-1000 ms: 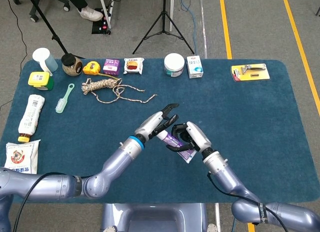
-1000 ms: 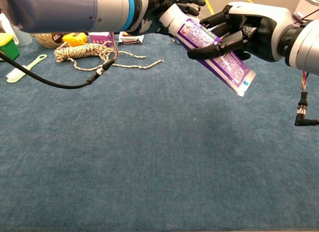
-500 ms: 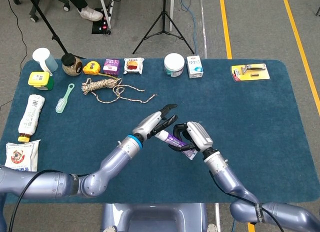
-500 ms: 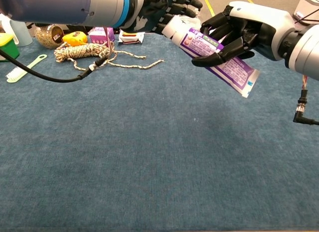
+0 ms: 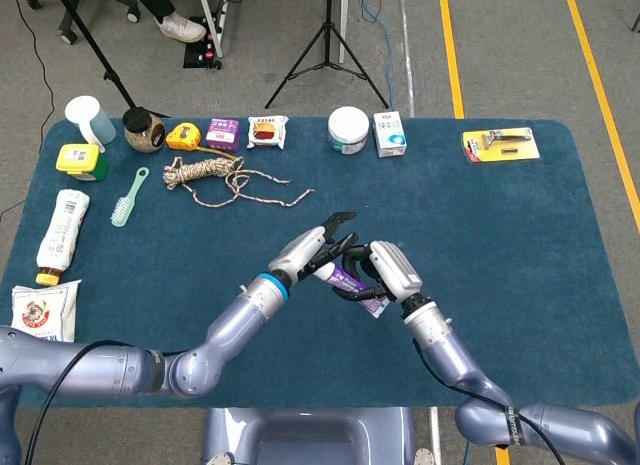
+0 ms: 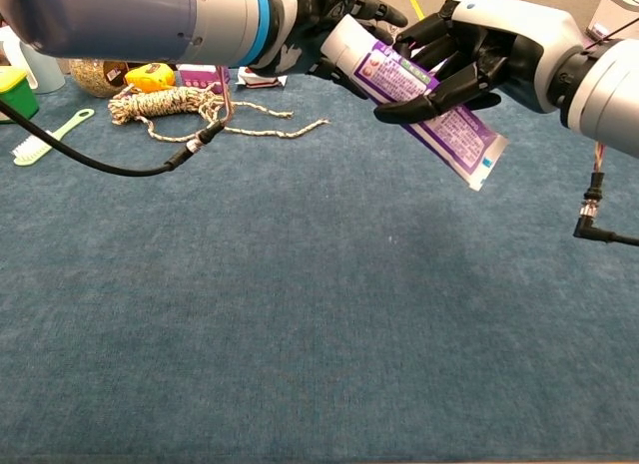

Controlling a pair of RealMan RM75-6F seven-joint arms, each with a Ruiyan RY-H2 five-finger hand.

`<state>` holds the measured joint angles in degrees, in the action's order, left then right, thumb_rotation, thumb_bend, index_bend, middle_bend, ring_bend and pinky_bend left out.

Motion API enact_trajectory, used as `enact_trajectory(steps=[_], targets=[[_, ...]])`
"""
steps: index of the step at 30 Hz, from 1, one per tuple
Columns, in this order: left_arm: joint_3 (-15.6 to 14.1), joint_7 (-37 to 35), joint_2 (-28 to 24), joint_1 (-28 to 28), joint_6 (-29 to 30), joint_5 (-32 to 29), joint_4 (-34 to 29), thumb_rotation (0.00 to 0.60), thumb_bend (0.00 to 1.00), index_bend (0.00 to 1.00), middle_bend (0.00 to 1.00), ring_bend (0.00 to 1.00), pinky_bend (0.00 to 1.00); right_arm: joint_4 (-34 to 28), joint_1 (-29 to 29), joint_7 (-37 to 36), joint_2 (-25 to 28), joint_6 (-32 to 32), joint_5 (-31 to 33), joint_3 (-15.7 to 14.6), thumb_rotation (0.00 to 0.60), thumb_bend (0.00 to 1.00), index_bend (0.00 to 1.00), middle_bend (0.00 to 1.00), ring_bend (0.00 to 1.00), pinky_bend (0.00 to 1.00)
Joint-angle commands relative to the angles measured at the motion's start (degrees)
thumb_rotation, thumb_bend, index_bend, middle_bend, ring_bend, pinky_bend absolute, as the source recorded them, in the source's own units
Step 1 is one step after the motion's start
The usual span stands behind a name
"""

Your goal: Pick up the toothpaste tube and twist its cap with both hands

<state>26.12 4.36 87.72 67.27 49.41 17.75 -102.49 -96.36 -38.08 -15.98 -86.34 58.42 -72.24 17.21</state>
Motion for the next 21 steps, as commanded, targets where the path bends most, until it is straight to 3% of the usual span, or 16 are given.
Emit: enact_trajectory(steps=[1, 21], targets=[[0.07, -0.40, 0.36, 0.11, 0.12, 0.06, 0.19, 0.000, 0.02, 0.00, 0.00, 0.00, 0.15, -0.15, -0.18, 0.54, -0.10, 0.36, 0.24, 0.28, 0.600, 0.30, 0.85, 0.97, 1.00, 1.00], [-0.79, -0.07, 1.15, 0.14, 2.65, 1.29, 0.28, 0.000, 0.02, 0.00, 0.00, 0.00, 0.15, -2.69, 0.01, 2.46, 1.19, 1.10, 3.61, 1.34, 0.600, 0.30, 0.85, 0.97, 1.00, 1.00]])
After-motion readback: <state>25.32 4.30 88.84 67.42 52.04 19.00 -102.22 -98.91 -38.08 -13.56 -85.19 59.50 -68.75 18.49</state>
